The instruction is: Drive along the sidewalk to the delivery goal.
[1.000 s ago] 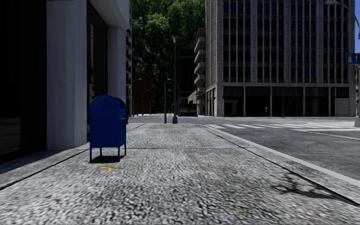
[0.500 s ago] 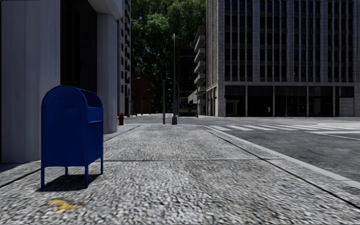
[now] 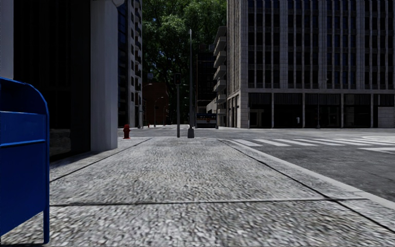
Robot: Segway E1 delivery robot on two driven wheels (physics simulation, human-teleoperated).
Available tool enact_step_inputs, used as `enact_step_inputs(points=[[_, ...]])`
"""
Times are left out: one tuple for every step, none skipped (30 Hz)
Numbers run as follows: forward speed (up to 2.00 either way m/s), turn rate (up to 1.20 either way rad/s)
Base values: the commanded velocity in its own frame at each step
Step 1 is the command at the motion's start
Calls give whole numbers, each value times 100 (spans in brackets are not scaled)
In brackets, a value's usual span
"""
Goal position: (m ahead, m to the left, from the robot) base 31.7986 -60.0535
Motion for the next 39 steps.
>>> enact_step_inputs(points=[[200,0],[200,0],[200,0],[200,0],[200,0],[200,0],[200,0],[200,0],[200,0],[200,0],[200,0],[200,0],[200,0],[200,0],[200,0],[200,0],[200,0],[200,0],[200,0],[200,0],[200,0],[200,0],[200,0],[200,0],[200,0],[200,0],[200,0],[200,0],[200,0],[200,0],[200,0],[200,0],[200,0],[200,0],[200,0],[200,0],[200,0],[200,0],[200,0]])
